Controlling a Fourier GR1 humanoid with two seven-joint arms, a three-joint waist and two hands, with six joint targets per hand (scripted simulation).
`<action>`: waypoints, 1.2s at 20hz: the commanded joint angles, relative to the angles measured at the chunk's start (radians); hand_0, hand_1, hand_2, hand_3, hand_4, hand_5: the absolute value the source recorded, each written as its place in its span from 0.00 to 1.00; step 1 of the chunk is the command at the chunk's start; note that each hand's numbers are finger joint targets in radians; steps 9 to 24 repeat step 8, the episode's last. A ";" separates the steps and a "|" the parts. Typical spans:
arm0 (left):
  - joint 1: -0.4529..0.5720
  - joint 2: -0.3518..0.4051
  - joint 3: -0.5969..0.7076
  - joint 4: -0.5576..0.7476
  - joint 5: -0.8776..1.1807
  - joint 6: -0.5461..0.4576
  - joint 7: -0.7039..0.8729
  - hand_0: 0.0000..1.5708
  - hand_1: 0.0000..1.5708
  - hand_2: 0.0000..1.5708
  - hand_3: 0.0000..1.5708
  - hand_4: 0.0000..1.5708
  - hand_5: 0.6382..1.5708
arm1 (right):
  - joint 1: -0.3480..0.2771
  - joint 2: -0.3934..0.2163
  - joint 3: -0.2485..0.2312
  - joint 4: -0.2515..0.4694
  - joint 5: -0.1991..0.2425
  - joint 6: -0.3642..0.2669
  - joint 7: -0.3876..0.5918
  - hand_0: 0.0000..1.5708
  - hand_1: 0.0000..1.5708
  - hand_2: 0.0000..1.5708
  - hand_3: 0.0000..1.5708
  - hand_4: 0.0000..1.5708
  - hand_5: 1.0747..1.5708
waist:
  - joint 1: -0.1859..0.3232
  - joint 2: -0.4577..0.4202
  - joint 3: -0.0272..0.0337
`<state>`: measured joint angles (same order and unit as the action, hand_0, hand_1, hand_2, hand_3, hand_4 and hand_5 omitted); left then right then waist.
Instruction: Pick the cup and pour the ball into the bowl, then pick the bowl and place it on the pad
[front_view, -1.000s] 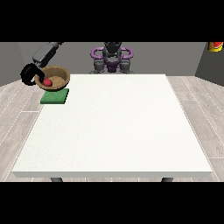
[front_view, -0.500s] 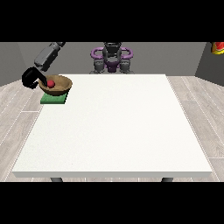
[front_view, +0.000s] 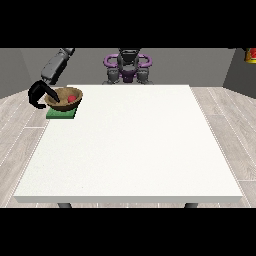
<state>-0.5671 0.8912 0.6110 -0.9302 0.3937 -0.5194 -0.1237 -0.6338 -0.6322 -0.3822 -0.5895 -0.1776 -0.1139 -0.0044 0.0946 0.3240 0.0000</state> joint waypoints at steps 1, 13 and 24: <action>0.016 -0.021 -0.015 -0.007 -0.006 0.006 -0.022 0.00 0.00 0.00 0.00 0.77 1.00 | -0.016 0.005 0.043 0.019 0.039 0.002 0.024 0.00 0.00 0.00 0.00 0.00 0.68 | 0.017 -0.015 0.0002; 0.102 -0.111 -0.085 -0.027 -0.058 0.052 0.006 0.00 0.00 0.00 0.00 0.76 1.00 | -0.022 -0.038 0.094 -0.009 0.064 0.093 0.131 0.00 0.00 0.00 0.00 0.13 0.61 | -0.039 -0.203 -0.0011; 0.102 -0.111 -0.085 -0.027 -0.058 0.052 0.006 0.00 0.00 0.00 0.00 0.76 1.00 | -0.022 -0.038 0.094 -0.009 0.064 0.093 0.131 0.00 0.00 0.00 0.00 0.13 0.61 | -0.039 -0.203 -0.0011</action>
